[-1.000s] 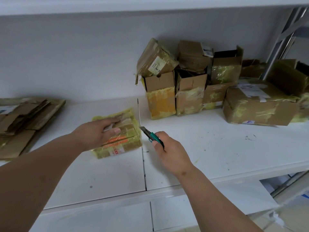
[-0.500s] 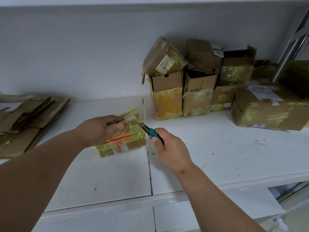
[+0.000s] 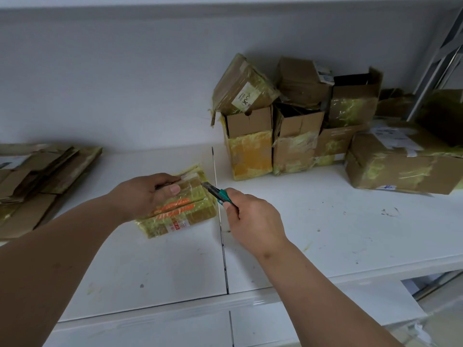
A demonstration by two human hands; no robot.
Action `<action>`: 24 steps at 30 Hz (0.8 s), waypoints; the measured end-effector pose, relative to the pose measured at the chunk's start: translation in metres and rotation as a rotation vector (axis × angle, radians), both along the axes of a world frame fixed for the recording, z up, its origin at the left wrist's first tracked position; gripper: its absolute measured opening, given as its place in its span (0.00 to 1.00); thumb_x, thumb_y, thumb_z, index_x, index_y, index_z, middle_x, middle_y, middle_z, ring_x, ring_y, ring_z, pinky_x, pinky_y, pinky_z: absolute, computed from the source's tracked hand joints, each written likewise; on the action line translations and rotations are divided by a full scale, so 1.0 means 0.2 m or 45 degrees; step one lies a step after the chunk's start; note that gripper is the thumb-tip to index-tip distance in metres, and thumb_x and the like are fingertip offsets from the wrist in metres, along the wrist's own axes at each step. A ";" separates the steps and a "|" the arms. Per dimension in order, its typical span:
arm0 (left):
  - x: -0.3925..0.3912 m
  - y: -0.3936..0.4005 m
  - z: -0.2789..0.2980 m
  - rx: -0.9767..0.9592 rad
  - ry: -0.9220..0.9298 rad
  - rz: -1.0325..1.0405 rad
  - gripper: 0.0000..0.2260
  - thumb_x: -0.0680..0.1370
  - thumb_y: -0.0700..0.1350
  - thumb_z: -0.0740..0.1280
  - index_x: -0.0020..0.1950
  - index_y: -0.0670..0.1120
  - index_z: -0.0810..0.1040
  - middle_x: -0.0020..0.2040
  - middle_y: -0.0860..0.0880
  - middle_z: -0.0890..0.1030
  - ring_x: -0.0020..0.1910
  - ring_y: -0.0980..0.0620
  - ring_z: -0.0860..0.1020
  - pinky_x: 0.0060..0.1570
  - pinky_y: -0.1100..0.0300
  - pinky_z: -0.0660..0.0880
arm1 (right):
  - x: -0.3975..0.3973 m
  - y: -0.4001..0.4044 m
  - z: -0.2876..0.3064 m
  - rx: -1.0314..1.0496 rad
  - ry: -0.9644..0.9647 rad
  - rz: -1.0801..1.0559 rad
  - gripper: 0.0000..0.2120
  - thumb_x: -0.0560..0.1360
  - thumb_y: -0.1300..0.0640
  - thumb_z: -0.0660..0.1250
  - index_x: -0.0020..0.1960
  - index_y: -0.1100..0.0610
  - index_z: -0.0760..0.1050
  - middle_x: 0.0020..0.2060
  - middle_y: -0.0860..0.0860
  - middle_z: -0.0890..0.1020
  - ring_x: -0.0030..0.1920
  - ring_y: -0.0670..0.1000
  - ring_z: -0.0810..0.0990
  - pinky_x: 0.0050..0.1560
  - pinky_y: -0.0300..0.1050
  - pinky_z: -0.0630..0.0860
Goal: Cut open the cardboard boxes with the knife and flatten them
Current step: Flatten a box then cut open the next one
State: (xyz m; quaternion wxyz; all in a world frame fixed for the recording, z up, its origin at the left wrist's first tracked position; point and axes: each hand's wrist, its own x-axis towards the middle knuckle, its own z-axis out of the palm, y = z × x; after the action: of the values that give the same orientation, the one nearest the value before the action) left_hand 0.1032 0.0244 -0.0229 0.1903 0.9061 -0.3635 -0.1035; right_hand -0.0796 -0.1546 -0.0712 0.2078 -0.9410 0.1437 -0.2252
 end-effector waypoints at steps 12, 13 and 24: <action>-0.03 -0.03 0.00 0.085 -0.078 -0.086 0.30 0.70 0.69 0.53 0.71 0.63 0.69 0.67 0.58 0.75 0.64 0.54 0.73 0.58 0.62 0.65 | -0.07 -0.03 -0.06 -0.082 -0.097 0.011 0.11 0.76 0.52 0.56 0.50 0.54 0.76 0.28 0.44 0.70 0.25 0.52 0.64 0.34 0.42 0.59; -0.03 -0.03 -0.01 0.097 -0.086 -0.095 0.30 0.71 0.69 0.53 0.71 0.63 0.68 0.67 0.58 0.75 0.64 0.54 0.73 0.57 0.62 0.65 | -0.07 -0.02 -0.07 -0.083 -0.108 0.008 0.11 0.76 0.53 0.57 0.49 0.54 0.77 0.27 0.43 0.69 0.24 0.51 0.63 0.34 0.42 0.59; -0.02 -0.03 0.00 0.140 -0.061 -0.113 0.30 0.70 0.69 0.54 0.71 0.63 0.69 0.68 0.59 0.74 0.65 0.54 0.73 0.61 0.61 0.66 | -0.12 0.02 -0.12 -0.034 -0.018 0.009 0.09 0.77 0.53 0.58 0.47 0.55 0.75 0.27 0.45 0.70 0.23 0.50 0.61 0.36 0.43 0.59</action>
State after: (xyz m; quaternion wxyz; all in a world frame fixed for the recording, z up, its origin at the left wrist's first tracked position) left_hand 0.0985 0.0194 -0.0226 0.1268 0.9004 -0.4014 -0.1100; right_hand -0.1034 -0.1514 -0.0947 0.1971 -0.9426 0.1357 -0.2329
